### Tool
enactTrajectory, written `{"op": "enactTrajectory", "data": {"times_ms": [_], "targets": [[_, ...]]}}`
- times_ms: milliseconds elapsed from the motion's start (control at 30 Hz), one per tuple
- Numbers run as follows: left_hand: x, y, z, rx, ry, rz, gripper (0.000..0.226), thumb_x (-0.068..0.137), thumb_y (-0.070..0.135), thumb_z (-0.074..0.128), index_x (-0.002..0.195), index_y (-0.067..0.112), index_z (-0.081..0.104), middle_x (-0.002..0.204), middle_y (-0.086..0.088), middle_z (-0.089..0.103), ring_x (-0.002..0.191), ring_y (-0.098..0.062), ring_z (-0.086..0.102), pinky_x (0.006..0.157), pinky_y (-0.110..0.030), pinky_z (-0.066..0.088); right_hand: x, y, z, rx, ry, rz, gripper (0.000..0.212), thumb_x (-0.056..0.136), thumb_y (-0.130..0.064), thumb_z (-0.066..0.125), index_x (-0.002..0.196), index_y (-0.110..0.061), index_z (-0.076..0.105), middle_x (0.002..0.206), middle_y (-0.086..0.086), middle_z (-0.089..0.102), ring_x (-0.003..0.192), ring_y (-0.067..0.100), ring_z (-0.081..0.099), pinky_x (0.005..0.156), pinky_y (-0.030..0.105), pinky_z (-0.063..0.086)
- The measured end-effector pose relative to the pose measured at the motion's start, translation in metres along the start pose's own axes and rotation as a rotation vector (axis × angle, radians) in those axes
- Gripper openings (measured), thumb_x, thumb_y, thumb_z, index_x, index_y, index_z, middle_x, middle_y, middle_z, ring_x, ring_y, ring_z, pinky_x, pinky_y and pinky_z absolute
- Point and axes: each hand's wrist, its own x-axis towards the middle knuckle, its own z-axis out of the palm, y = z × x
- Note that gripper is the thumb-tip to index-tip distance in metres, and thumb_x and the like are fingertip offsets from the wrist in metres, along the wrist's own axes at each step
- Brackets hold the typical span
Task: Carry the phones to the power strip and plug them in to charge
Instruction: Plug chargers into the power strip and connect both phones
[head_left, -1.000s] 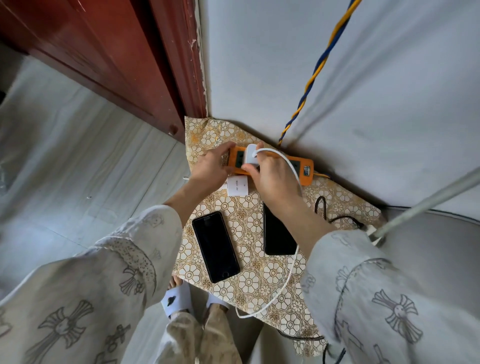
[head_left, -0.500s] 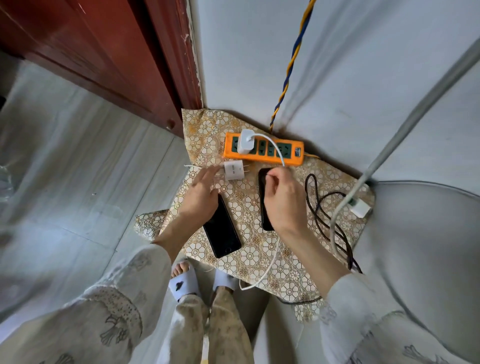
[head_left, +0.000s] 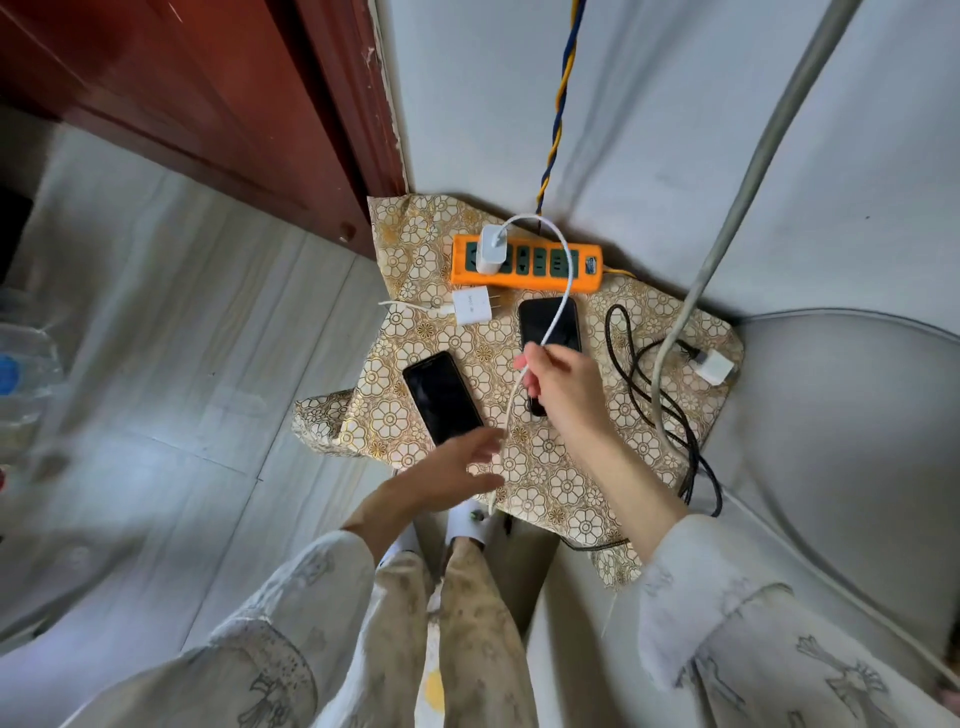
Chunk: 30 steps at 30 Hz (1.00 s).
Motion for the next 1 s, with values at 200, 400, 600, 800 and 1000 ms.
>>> {"op": "enactTrajectory", "data": {"times_ms": [200,400,600,800,1000], "targets": [[-0.019,0.022,-0.012,-0.244,0.28,0.097,0.015,0.092,0.004,0.047,0.084,0.007,0.06,0.077,-0.01,0.065,0.067,-0.01,0.064,0.074,-0.03,0.056,-0.002,-0.033,0.002,0.21,-0.056,-0.089,0.032,0.094,-0.028,0.043,0.091,-0.005,0.064,0.068,0.002,0.06,0.055,0.006,0.053,0.048,0.011,0.041],[-0.042,0.06,-0.079,-0.608,0.569,0.269,0.018,0.093,0.007,0.046,0.083,0.006,0.062,0.065,-0.002,0.071,0.061,-0.017,0.071,0.059,-0.024,0.057,-0.031,-0.002,0.018,-0.116,-0.484,0.039,0.029,0.094,-0.039,0.042,0.105,-0.019,0.06,0.11,-0.002,0.064,0.098,0.007,0.06,0.092,0.026,0.045],[-0.052,0.061,-0.11,-0.716,0.631,0.308,0.021,0.093,0.022,0.048,0.09,0.012,0.066,0.082,-0.004,0.075,0.08,-0.02,0.072,0.068,-0.024,0.057,-0.043,-0.01,0.037,-0.204,-0.502,-0.02,0.02,0.09,-0.01,0.051,0.095,0.003,0.066,0.093,0.007,0.067,0.088,0.025,0.064,0.086,0.044,0.052],[-0.07,0.006,-0.063,-0.615,0.367,0.106,0.034,0.093,0.005,0.043,0.127,0.01,0.047,0.121,-0.006,0.059,0.114,-0.016,0.055,0.089,-0.025,0.047,-0.034,-0.055,0.032,0.188,-0.337,-0.046,0.014,0.088,-0.004,0.053,0.095,-0.003,0.066,0.088,0.011,0.068,0.071,0.016,0.067,0.07,0.026,0.058],[-0.082,0.018,-0.05,-0.283,0.372,0.106,0.014,0.091,0.007,0.051,0.086,0.01,0.064,0.081,-0.003,0.069,0.075,-0.009,0.066,0.076,-0.027,0.054,-0.034,-0.076,0.034,0.391,-0.222,-0.099,0.015,0.089,-0.006,0.052,0.096,0.0,0.065,0.086,0.016,0.067,0.075,0.024,0.066,0.071,0.028,0.058]]}}
